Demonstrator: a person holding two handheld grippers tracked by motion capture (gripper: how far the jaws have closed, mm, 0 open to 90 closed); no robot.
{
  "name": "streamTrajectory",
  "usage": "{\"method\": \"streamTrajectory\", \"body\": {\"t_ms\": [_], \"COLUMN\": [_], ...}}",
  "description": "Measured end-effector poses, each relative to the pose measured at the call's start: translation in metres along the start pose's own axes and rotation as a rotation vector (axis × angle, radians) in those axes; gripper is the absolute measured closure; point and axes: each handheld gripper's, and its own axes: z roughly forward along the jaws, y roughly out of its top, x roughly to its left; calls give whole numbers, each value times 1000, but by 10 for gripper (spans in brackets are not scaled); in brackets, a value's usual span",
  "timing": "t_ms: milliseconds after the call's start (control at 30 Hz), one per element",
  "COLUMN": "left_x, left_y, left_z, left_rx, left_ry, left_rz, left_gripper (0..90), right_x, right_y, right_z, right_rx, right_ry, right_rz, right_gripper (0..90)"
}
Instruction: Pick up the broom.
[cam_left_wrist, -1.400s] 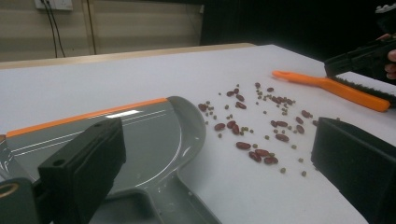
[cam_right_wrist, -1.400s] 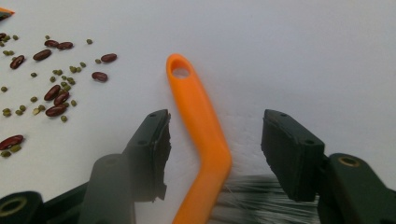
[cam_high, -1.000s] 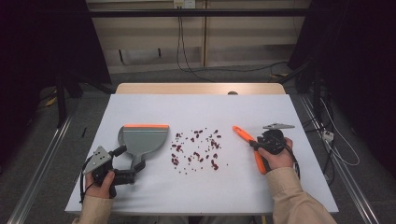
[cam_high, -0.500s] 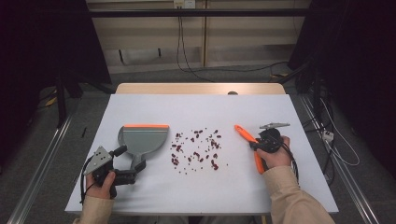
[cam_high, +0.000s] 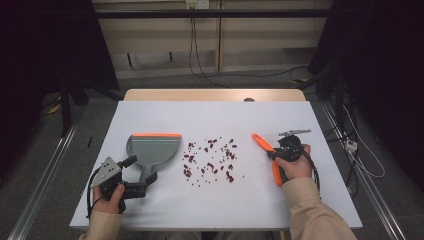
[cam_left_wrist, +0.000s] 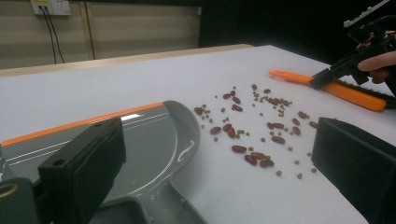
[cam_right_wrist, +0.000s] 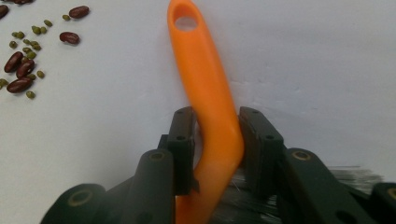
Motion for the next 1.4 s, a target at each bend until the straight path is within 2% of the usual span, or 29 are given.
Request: {"method": "streamTrajectory", "body": {"t_ms": [167,267,333,467,567,633,667,700,733,767,867,900,1067,1167,1233,1300,1400], "left_x": [2,2,1,1,2,3,3,2,2,2,2,2,3,1,1,1,0], "left_y": [-1,0,0,-1,-1,-1,-1,-1,0,0,0,0,1,1,2,4,4], "left_z": [-2,-2,-2,0,0,0,0,-1,-1,-1,0,0,0,1,2,1,1], "left_rx": [3,-2,-2,5,4,4,4,3,2,2,4,5,-2,-4,2,-5,-5], "left_ry": [5,5,4,0,0,1,1,1,1,1,2,2,6,2,3,-3,2], "left_rz": [-8,-2,-3,-2,-5,-9,-8,-5,-3,-2,-3,-2,-8,-10,4,0,3], "left_gripper": [29,29,28,28,28,28,28,28,28,28,28,28,28,28,29,27,27], "right_x": [0,1,1,1,2,1,0,-4,-4,-4,-1,-1,2,0,-1,-1,-2], "right_y": [2,5,6,8,8,9,10,9,9,7,7,7,9,8,9,9,10], "right_z": [0,0,1,7,7,6,4,2,2,2,5,8,9,9,9,8,8], "right_rx": [9,19,-9,-35,-36,-26,-28,-22,-22,-22,-15,-16,2,-11,-8,-7,-2], "right_ry": [-1,-9,-10,-22,-27,-43,-52,-25,-25,-6,-19,-26,-46,-33,-29,-26,-19], "right_rz": [-13,-37,-69,-94,-85,-77,-67,-32,-32,-22,-33,12,29,34,25,37,30], "right_gripper": [683,683,684,683,672,576,565,606,606,624,650,666,672,675,677,679,682]}}
